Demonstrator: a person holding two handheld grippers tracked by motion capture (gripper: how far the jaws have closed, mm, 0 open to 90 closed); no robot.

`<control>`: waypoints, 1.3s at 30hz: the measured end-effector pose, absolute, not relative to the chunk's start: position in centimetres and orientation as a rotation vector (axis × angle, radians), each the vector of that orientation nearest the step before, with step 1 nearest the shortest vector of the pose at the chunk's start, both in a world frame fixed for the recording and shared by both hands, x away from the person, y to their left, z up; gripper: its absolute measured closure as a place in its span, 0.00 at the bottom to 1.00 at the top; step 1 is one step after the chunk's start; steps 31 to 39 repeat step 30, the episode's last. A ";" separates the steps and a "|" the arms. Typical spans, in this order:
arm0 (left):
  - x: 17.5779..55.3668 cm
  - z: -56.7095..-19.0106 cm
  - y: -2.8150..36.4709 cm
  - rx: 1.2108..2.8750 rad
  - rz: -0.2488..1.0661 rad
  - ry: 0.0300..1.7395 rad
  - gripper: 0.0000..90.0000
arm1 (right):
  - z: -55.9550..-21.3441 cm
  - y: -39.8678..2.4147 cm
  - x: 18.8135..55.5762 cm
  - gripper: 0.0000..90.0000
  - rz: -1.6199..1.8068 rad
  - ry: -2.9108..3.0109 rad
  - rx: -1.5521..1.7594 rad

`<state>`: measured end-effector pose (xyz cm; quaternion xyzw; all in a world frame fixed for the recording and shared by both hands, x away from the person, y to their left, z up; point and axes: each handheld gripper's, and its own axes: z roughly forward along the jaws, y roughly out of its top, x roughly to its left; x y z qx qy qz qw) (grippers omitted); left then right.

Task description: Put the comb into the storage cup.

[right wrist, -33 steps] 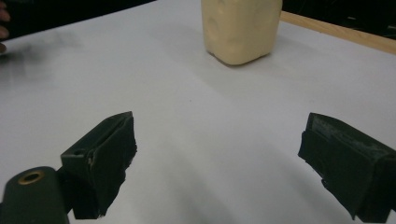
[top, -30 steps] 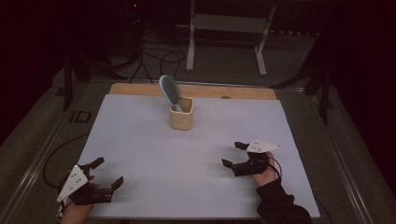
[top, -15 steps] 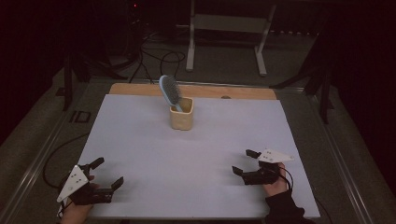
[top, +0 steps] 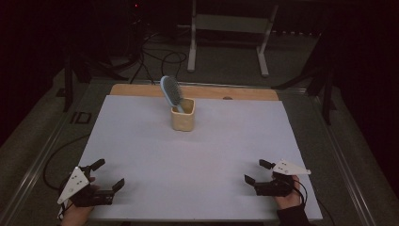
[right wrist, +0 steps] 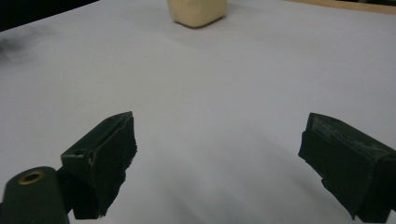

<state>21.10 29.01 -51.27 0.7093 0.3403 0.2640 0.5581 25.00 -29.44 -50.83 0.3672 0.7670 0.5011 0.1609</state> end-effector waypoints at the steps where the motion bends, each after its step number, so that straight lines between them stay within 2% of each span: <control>1: 21.1 -51.3 29.0 1.673 0.624 0.803 0.00 | -51.1 -29.9 24.8 0.11 1.434 2.188 1.059; 39: 21.0 -51.3 28.9 1.681 0.631 0.801 0.00 | -51.5 -29.2 25.9 0.11 1.436 2.156 1.021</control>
